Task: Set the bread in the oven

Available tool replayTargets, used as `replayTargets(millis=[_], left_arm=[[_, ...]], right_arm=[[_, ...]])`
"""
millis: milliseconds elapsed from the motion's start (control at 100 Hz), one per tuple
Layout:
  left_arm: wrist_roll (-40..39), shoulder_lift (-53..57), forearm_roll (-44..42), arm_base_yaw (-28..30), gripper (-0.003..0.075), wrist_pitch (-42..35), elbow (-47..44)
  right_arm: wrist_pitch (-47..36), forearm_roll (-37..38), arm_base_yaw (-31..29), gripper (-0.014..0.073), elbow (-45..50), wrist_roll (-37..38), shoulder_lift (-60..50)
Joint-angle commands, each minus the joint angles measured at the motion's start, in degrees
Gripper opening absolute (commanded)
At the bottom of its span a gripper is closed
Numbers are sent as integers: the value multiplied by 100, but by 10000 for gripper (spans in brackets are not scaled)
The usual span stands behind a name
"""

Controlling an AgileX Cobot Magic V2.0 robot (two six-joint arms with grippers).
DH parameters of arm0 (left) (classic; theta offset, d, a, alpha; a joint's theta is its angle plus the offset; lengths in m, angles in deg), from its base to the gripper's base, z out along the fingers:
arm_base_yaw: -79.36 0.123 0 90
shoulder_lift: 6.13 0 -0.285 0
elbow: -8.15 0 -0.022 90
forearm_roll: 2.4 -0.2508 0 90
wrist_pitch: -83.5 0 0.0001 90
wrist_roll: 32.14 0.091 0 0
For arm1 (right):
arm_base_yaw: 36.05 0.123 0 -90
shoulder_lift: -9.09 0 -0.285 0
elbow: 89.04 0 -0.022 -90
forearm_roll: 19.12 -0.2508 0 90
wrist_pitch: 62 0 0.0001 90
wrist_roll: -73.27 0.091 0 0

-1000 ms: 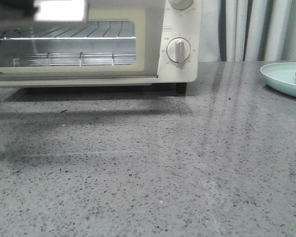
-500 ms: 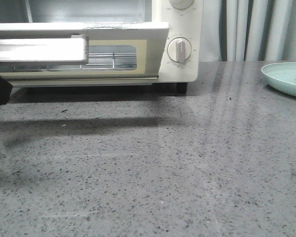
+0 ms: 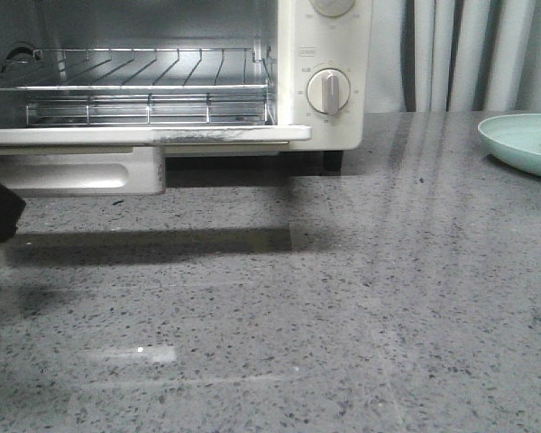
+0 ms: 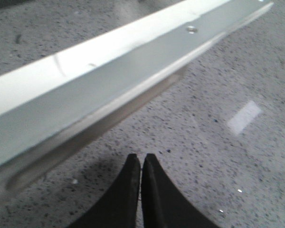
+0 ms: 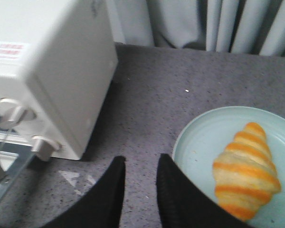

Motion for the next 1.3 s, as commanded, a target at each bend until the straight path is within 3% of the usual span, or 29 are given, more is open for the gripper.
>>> replayTargets(millis=[0,220,510,820,890,960,970,1160,1290], left_arm=[[21,285,168,18,-22,-8,206],[9,1239,168,18,-22,171,206],[1,2298,168,18,-22,195,206],[1,2690,241,18,-22,115,206],[1,2704,318,18,-22,115,206],[1,2704,343,18,-22,115,206],[1,2704,358,18,-22,115,206],[1,2824,371,18,-22,162,492],[1,3055,359,18,-22,-170,769]], right_arm=[[-48,4,-388,258,-367,-52,331],[355,50,-1208,312,-368,-52,1186],[408,285,-1223,312,-368,-52,2188],[359,276,-1223,304,-357,-52,3235],[430,130,-1223,224,-357,-52,3395],[459,-6,-1223,10,-357,-52,3422],[448,-17,-1223,-64,-367,-52,3403],[-535,-169,-1118,-57,-629,-52,2339],[-1055,-728,-627,-57,-1386,-52,1377]])
